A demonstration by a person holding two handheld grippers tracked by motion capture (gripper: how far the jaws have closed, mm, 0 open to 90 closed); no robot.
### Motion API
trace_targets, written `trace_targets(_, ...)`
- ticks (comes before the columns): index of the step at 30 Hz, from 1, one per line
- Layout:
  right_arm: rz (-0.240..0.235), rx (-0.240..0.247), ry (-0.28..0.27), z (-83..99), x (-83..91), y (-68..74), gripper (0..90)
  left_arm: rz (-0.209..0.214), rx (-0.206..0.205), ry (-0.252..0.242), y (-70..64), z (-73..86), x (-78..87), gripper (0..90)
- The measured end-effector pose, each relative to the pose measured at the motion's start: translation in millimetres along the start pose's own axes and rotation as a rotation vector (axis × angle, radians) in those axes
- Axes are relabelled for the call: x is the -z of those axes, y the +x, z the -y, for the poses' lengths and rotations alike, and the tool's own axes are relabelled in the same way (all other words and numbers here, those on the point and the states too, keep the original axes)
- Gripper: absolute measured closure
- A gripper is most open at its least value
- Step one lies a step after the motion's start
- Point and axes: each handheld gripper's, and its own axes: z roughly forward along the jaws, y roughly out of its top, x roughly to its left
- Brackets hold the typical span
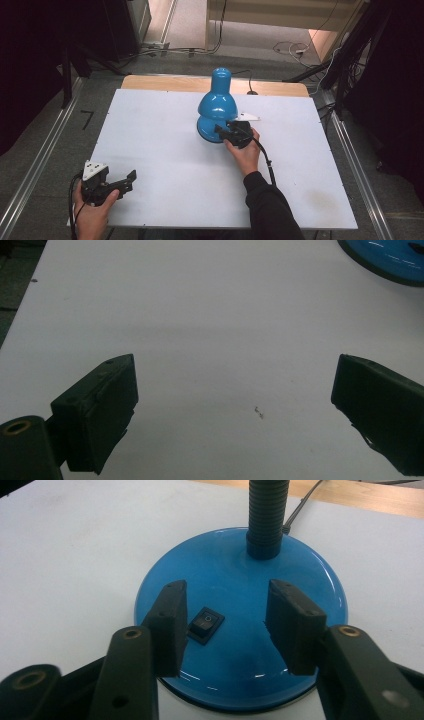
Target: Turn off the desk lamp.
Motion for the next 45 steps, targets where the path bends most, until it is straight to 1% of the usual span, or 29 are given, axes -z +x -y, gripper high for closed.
trace_targets(9,-0.014,-0.014,0.01,0.5,2.2,-3.9,35.4,-0.001,0.0,0.001,-0.1,-0.1,0.0,5.5)
trace_targets(13,-0.005,-0.028,0.015,1.8,3.6,-5.5,32.0,-0.001,-0.001,0.002,-0.5,-0.1,-0.1,5.5)
trace_targets(16,0.0,-0.027,0.022,2.6,5.2,-7.3,30.2,-0.002,-0.002,0.003,-0.7,-0.2,-0.4,5.5)
trace_targets(18,0.0,-0.022,0.018,2.9,6.5,-9.2,29.7,-0.003,-0.004,0.005,-0.8,-0.2,-0.5,5.5)
trace_targets(21,0.003,-0.032,0.017,3.0,8.1,-10.5,28.5,-0.002,-0.004,0.005,-0.8,-0.2,-0.7,5.5)
trace_targets(29,0.008,-0.041,0.025,7.4,11.2,-15.3,27.0,-0.002,-0.005,0.006,-0.8,-0.1,-0.8,5.5)
trace_targets(34,0.012,-0.037,0.026,9.6,15.4,-19.0,26.5,-0.001,-0.005,0.006,-1.1,0.0,-1.1,5.5)
trace_targets(36,0.022,-0.038,0.036,10.0,17.4,-20.5,26.3,0.0,-0.005,0.006,-1.2,0.1,-1.4,5.5)
trace_targets(41,0.025,-0.031,0.057,11.2,23.2,-26.1,24.2,0.0,-0.007,0.007,-1.6,0.1,-1.8,5.5)
trace_targets(45,0.015,-0.028,0.065,13.0,29.2,-30.3,24.1,-0.001,-0.006,0.007,-1.8,0.0,-2.0,5.5)
